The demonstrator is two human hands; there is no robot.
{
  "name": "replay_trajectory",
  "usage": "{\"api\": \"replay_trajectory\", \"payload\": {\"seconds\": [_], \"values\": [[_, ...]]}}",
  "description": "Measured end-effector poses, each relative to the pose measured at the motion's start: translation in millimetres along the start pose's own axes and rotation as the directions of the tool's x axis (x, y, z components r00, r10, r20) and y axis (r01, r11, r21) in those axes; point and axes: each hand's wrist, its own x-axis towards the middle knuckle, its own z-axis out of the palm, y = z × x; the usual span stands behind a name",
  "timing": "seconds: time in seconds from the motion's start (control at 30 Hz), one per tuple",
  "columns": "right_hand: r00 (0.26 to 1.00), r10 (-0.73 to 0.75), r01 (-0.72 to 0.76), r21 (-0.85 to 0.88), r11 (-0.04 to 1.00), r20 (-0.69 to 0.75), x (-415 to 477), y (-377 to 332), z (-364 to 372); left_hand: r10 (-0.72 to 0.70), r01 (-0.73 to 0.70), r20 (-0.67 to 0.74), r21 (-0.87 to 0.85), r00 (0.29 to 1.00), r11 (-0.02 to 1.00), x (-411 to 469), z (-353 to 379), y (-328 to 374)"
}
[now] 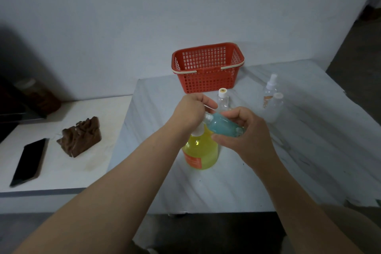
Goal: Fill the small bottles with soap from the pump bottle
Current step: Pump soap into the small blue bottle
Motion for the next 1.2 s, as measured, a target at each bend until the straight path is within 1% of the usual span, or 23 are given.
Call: {"api": "replay_trajectory", "payload": {"seconds": [0.3,0.43,0.67,0.8,1.0,1.2], "values": [[0.999,0.016,-0.017,0.018,1.000,0.042,3,5,1,-0.016,0.016,0.015,-0.009,1.000,1.000,3,1,-10],[0.999,0.032,-0.033,0.006,0.999,0.032,3,8,2,-0.025,0.025,0.003,-0.011,1.000,1.000,3,3,-8],[1.000,0.013,-0.012,-0.024,1.000,0.009,3,-1,0,-0.045,0.045,0.001,-0.027,0.999,0.999,0,-2,1],[1.000,-0.017,0.017,-0.066,0.998,0.004,1,-5,-1,-0.002,0.003,-0.012,0.046,1.000,0.999,-2,-4,7],[1.000,-0.016,0.016,-0.048,0.999,-0.004,0,-5,1,-0.018,0.015,0.018,0.166,1.000,0.986,-2,-6,7],[1.000,-0.006,0.006,-0.030,1.000,0.013,-5,-1,0,-0.001,-0.006,0.052,0.132,0.999,0.991,-2,-3,-2]]}}
